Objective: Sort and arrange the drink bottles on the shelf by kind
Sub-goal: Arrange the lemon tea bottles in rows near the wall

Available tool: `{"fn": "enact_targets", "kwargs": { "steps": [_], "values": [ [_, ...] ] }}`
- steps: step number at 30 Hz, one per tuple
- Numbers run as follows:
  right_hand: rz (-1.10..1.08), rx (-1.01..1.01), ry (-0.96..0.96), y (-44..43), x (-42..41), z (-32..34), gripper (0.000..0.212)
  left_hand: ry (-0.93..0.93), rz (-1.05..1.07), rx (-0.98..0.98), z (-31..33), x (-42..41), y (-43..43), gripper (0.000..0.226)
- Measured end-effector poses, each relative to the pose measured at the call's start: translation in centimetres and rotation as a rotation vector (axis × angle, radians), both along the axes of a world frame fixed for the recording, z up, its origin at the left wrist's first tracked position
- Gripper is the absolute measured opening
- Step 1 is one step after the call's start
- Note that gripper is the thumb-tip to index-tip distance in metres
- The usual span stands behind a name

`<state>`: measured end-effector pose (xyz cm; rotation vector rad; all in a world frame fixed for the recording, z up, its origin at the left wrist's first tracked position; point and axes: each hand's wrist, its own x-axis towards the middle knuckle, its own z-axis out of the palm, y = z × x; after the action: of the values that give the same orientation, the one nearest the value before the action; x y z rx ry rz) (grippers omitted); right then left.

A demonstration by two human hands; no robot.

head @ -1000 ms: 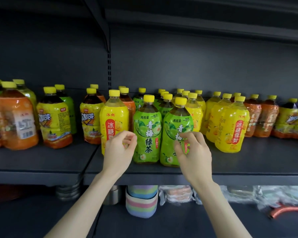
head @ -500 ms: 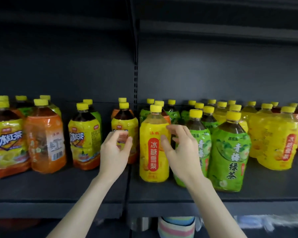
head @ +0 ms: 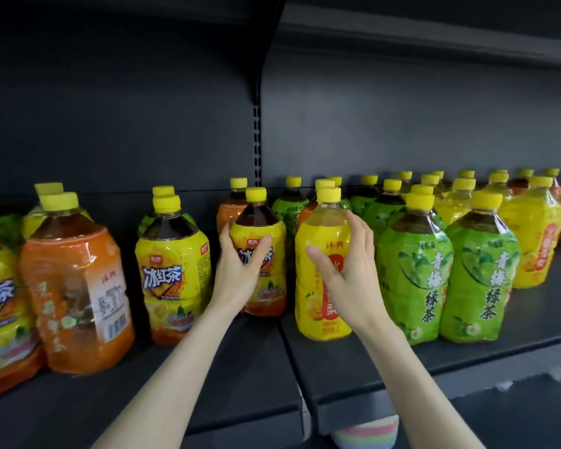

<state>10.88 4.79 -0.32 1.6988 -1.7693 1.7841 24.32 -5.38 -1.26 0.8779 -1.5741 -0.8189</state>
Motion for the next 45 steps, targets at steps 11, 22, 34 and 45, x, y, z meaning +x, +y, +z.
{"fn": "enact_targets", "kwargs": {
  "steps": [11,22,34,45],
  "values": [
    [-0.016,-0.038,0.001,-1.9,0.1,-0.7,0.079,-0.082,0.136,-0.092,-0.9,0.7,2.3,0.097],
    [0.314,-0.057,-0.300,0.9,6.2,-2.8,0.057,-0.038,0.125,-0.212,-2.2,4.4,6.3,0.067],
    [0.401,0.047,-0.492,-1.3,9.0,-3.9,0.086,-0.018,0.398,-0.122,-1.2,8.9,3.3,0.089],
    [0.348,0.093,-0.534,-1.0,9.1,-4.0,0.071,0.061,0.216,0.019,-2.1,10.1,3.7,0.081]
  ]
}}
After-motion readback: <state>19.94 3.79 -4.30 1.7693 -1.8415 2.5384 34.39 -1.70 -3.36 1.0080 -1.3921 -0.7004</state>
